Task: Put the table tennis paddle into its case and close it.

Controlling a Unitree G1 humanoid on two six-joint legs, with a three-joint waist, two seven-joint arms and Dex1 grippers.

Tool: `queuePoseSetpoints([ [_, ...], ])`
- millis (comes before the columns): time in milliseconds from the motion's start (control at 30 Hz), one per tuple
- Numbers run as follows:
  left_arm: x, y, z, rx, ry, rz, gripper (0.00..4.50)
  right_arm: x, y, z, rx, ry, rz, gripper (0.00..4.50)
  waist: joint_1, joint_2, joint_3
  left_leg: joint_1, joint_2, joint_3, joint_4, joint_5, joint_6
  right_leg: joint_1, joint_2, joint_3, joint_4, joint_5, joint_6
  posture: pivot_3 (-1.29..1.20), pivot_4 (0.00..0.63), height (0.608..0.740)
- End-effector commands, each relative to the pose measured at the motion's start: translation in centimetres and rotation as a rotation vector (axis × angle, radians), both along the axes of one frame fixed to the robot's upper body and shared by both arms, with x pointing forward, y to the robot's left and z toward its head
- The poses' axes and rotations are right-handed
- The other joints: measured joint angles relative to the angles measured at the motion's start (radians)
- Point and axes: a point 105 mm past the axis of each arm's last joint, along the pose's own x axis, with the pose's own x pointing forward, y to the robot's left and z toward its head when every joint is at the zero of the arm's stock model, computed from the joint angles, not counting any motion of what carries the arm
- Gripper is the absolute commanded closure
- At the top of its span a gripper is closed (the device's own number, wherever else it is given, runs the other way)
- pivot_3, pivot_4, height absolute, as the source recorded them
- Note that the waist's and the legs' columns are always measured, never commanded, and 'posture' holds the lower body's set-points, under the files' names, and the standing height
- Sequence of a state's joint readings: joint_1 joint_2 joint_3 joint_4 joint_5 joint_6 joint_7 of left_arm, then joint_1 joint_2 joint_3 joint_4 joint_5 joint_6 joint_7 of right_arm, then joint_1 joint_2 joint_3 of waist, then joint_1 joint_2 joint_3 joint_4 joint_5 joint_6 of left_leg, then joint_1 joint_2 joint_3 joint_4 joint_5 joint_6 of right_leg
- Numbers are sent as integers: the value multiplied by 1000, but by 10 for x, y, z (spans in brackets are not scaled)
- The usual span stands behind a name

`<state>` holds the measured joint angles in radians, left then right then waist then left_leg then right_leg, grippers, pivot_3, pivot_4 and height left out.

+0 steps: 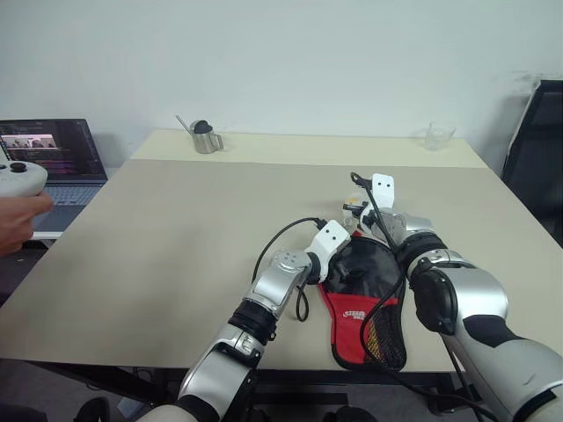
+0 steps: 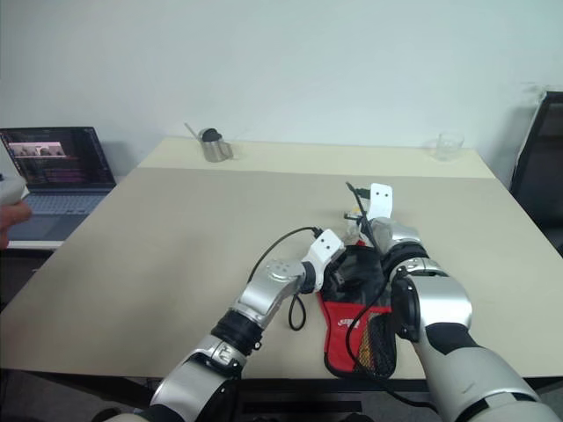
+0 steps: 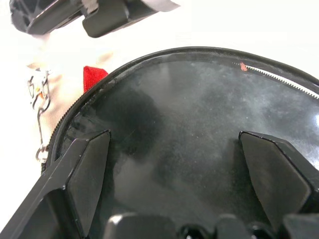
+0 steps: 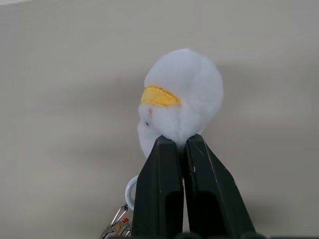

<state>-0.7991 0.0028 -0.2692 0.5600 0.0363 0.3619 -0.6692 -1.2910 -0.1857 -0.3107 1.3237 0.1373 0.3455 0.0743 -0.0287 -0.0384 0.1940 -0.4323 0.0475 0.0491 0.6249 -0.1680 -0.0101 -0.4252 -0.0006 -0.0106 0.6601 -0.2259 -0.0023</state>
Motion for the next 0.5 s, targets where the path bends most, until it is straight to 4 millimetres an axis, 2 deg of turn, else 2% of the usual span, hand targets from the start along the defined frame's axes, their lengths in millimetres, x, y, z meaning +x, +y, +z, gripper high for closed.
queuePoseSetpoints([
  [33, -3, -5, -7, 14, 26, -20, 0, 7, -22, 26, -22, -97, -72, 4462, 0, 0, 0, 0, 0, 0, 0, 0, 0, 0, 0, 0, 0, 0, 0, 0, 150, 740],
  [500, -4, -12, -9, 18, 24, -55, 0, 3, -74, 24, -89, -95, -227, 4462, 3, 0, 0, -1, 0, 0, 0, 0, 0, 0, -1, 0, -1, 0, 1, 0, 150, 740],
])
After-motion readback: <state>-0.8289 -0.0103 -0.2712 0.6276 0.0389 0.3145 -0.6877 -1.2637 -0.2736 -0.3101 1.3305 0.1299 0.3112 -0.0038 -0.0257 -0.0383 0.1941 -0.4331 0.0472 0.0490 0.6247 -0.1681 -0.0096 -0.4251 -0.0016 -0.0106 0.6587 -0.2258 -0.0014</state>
